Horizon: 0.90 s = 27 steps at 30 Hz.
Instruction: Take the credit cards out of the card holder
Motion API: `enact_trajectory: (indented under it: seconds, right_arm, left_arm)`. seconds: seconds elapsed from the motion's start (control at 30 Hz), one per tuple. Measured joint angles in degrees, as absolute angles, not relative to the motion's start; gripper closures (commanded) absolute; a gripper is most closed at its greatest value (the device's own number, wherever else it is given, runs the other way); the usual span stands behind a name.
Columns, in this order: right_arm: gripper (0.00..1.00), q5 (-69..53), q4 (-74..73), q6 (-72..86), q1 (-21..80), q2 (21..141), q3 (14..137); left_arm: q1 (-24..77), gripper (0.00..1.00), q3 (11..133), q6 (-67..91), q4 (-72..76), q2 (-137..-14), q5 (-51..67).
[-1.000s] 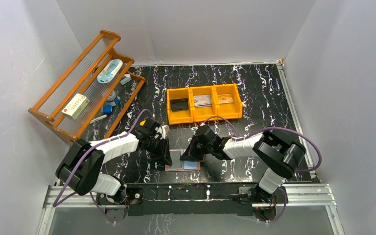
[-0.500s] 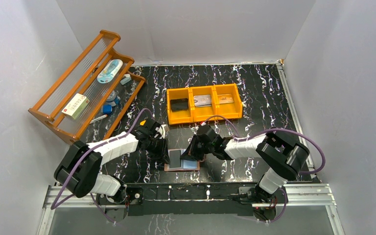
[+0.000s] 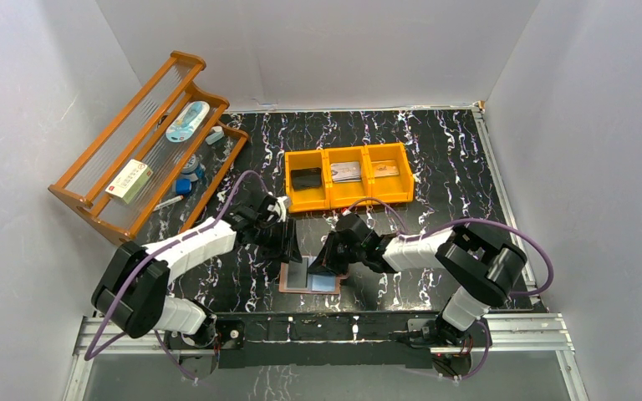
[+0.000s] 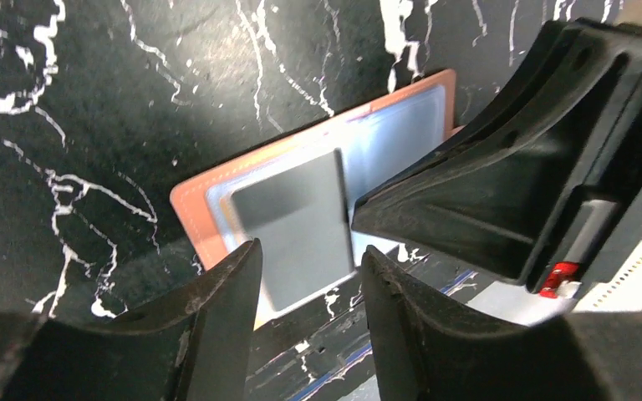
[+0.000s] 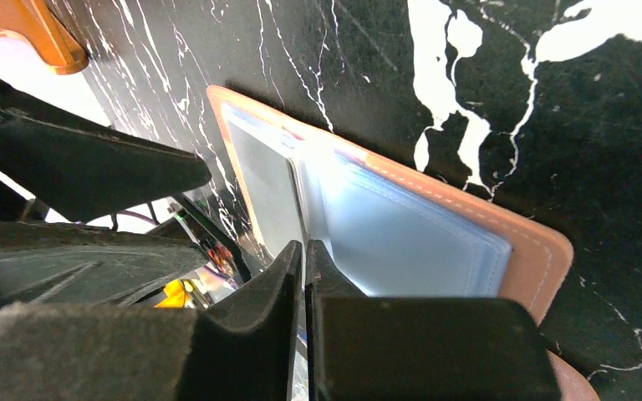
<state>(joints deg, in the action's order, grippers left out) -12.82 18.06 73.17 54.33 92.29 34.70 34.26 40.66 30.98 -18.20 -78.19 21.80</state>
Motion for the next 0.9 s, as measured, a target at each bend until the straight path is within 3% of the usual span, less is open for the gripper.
enact_trajectory:
  seconds: [0.57, 0.7, 0.9]
  right_arm:
    - [0.75, -14.74, 18.55, 73.8, 54.0, 93.1, 34.7]
    - [0.69, -13.96, 15.68, 73.01, 54.0, 92.88, 36.12]
    - [0.68, -10.74, 10.07, 70.37, 54.0, 90.08, 37.71]
  left_arm:
    - [36.53, 0.57, 41.85, 29.36, -16.88, -84.84, 26.28]
    - [36.6, 0.55, 41.87, 29.36, -17.23, -84.62, 25.85]
    - [36.91, 0.5, 42.11, 28.42, -20.78, -82.98, 23.27]
